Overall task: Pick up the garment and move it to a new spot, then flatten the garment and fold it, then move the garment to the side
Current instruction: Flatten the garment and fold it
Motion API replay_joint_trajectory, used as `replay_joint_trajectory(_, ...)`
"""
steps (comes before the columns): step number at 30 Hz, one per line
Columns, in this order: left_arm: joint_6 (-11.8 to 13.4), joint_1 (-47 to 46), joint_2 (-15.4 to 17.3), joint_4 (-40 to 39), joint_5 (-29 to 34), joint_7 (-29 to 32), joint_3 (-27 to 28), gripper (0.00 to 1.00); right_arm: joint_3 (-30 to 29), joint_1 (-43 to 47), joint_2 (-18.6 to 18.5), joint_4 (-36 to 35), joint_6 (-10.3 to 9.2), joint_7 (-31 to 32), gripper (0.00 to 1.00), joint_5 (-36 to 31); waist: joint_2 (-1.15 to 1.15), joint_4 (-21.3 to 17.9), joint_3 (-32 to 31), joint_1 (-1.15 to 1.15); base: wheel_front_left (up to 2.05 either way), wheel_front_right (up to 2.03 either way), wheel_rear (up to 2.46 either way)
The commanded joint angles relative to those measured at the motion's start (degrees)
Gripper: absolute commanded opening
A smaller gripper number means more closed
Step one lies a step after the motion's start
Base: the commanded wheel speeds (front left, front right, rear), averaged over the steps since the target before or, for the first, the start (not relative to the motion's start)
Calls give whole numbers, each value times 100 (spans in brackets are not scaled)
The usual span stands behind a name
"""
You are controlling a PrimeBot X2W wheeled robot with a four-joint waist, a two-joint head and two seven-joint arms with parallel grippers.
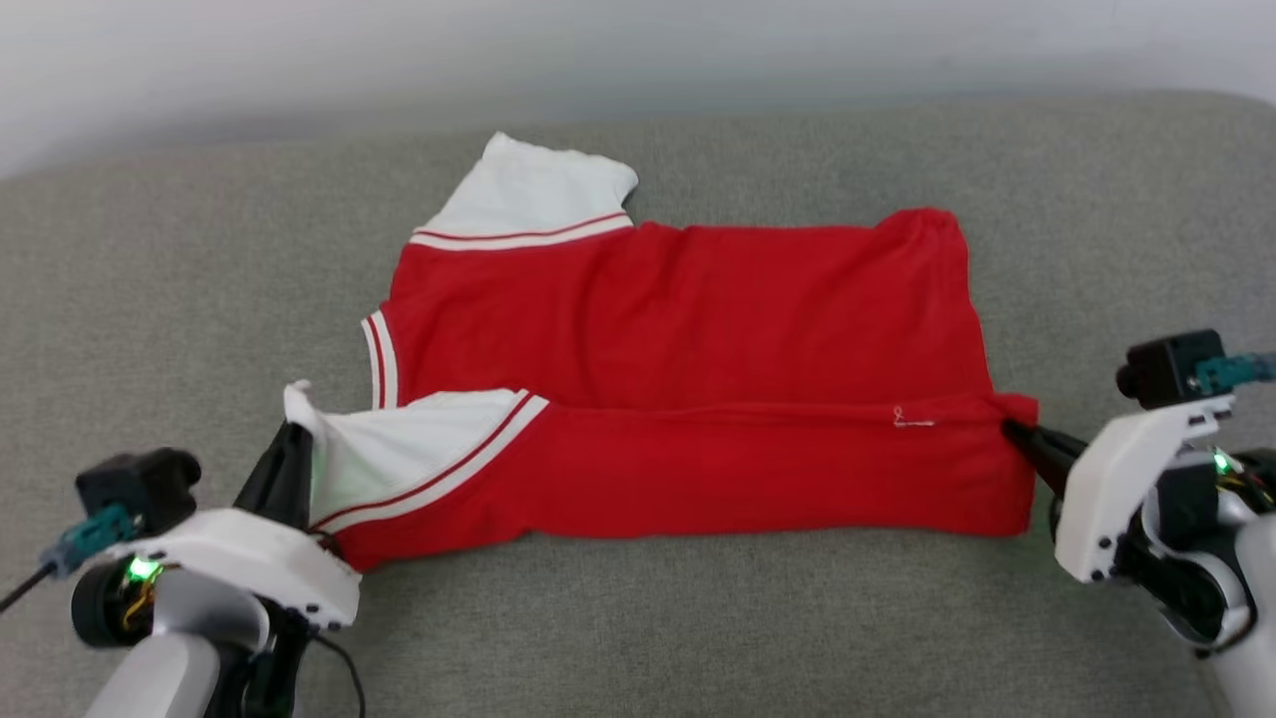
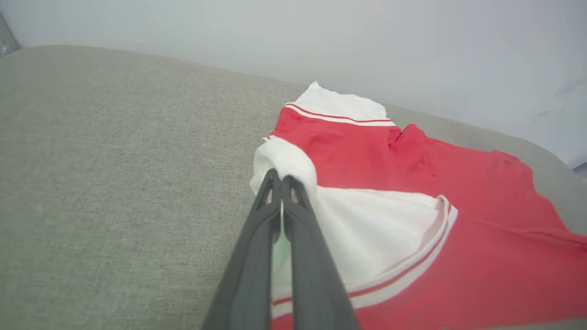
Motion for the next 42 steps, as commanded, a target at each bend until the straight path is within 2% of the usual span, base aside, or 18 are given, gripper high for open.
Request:
replay_joint_trajectory(1,-109,-258,-35,221,2,-12,-51,0,132,-271,51,154,-8,-22,0,-17,0,-40,297,-1,0,0,0)
replay_joint_trajectory(8,-457,-909,-196,1136,-5,65,-281,0,645,-1005,54,1057,-7,-310,0,3,0,-21,640,-1,0,0,0)
replay_joint_trajectory(9,-499,-964,-230,1254,-37,86,-316,0,725,-1059,52,1167,-7,-422,4,32,0,-19,666,-1,0,0,0)
replay_joint_trajectory(10,-542,-1028,-261,1378,-41,101,-349,0,815,-1101,38,1262,-7,-532,32,52,0,-12,692,-1,0,0,0)
replay_joint_trajectory(11,-571,-1092,-306,1475,-60,83,-368,0,904,-1153,30,1348,-7,-649,69,84,0,-8,706,-1,0,0,0)
replay_joint_trajectory(12,-608,-1137,-340,1572,-72,73,-391,12,989,-1203,22,1413,-7,-759,100,133,0,-7,715,-1,0,0,0)
replay_joint_trajectory(13,-630,-1170,-372,1670,-78,43,-395,36,1071,-1246,2,1470,-7,-880,100,163,0,-9,717,-1,0,0,0)
replay_joint_trajectory(14,-666,-1191,-400,1765,-100,19,-395,81,1141,-1276,-21,1530,-7,-1016,100,208,0,-9,711,-1,0,0,0)
replay_joint_trajectory(15,-685,-1214,-423,1830,-112,-38,-383,100,1193,-1287,-44,1565,-7,-1170,100,264,0,-5,697,-1,0,0,0)
replay_joint_trajectory(20,-766,-1175,-396,2010,-193,-285,-234,100,1353,-1155,-188,1495,-7,-2112,100,410,0,11,464,-1,0,0,0)
replay_joint_trajectory(24,-797,-1030,-198,1956,-231,-226,-155,100,1281,-965,-295,1290,-7,-3007,100,260,0,-5,182,-1,0,0,0)
replay_joint_trajectory(30,-817,-870,394,1602,-407,567,-113,100,833,-574,-241,878,-7,-4010,100,-265,0,-147,-228,-1,0,0,0)
replay_joint_trajectory(34,-807,-829,841,1272,-590,1482,-197,100,465,-226,-48,510,-7,-4159,100,-605,0,-262,-390,-1,0,0,0)
replay_joint_trajectory(35,-807,-829,841,1272,-590,1482,-197,100,465,-226,-48,510,-7,-4159,100,-605,0,-262,-390,-1,0,0,0)
replay_joint_trajectory(36,-809,-829,1043,1168,-668,1959,-271,100,324,-24,67,300,-7,-4094,100,-743,0,-330,-435,-1,0,0,0)
replay_joint_trajectory(39,-710,-797,1312,1144,-811,2687,-376,100,185,243,241,-36,-7,-3955,100,-932,0,-485,-412,-1,0,0,0)
replay_joint_trajectory(40,-710,-797,1312,1144,-811,2687,-376,100,185,243,241,-36,-7,-3955,100,-932,0,-485,-412,-1,0,0,0)
replay_joint_trajectory(42,-642,-765,1384,1130,-940,3073,-437,100,132,358,351,-254,-7,-3859,100,-1033,0,-607,-349,-1,0,0,0)
